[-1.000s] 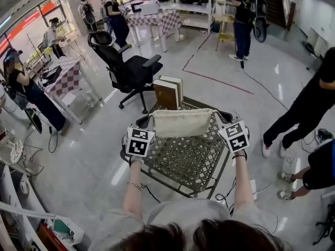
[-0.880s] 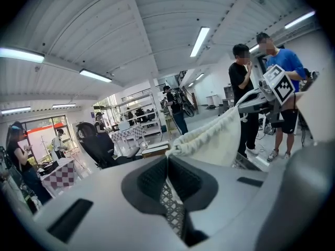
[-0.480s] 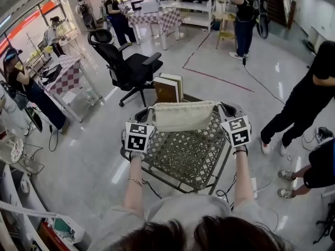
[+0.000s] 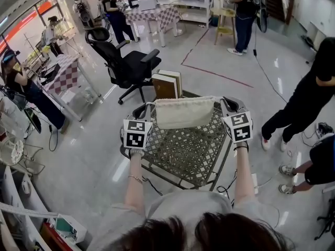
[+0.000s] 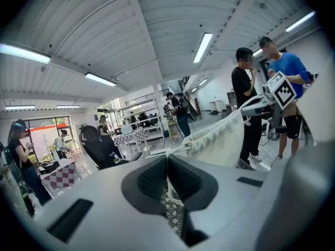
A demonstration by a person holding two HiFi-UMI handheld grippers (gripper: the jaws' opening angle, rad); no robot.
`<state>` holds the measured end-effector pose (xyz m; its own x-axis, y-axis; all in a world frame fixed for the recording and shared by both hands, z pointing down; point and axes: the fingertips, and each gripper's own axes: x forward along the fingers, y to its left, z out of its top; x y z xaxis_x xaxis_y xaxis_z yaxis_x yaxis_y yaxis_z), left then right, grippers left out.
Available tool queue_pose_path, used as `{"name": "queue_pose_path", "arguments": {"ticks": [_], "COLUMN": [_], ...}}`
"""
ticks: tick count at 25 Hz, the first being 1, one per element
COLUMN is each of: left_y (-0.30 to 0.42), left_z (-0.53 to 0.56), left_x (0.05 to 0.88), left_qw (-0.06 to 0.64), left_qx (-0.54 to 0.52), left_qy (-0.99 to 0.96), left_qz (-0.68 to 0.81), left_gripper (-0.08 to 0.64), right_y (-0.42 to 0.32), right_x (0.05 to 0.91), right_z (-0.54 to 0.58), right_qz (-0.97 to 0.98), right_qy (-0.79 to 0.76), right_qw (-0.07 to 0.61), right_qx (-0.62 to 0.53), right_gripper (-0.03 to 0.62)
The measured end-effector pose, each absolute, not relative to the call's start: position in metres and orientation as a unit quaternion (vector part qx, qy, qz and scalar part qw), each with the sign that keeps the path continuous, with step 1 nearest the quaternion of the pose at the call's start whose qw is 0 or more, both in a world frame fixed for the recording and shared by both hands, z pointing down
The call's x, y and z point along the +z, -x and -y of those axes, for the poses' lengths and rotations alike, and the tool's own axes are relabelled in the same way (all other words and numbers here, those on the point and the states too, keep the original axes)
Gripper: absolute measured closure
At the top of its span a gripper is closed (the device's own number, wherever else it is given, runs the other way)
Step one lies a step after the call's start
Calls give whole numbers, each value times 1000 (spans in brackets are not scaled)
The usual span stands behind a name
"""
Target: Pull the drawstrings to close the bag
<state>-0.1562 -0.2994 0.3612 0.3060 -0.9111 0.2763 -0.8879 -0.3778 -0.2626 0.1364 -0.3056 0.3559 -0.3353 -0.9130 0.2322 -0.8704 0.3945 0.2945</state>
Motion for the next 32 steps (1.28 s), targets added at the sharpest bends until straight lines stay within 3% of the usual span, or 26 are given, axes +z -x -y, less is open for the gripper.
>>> {"name": "queue_pose_path", "arguments": {"ticks": [32], "left_y": [181], "left_z": [289], "left_x": [354], "left_qw": [50], "left_qx": [-193], "left_qy": [797], "left_qz": [-570], "left_gripper": [532], "right_y": [-143], "right_x": [348], "right_z": [306], "right_qz": [790], "right_qy": [-595], "right_qw": [143], "right_qx": [-44], "right_gripper": [568]}}
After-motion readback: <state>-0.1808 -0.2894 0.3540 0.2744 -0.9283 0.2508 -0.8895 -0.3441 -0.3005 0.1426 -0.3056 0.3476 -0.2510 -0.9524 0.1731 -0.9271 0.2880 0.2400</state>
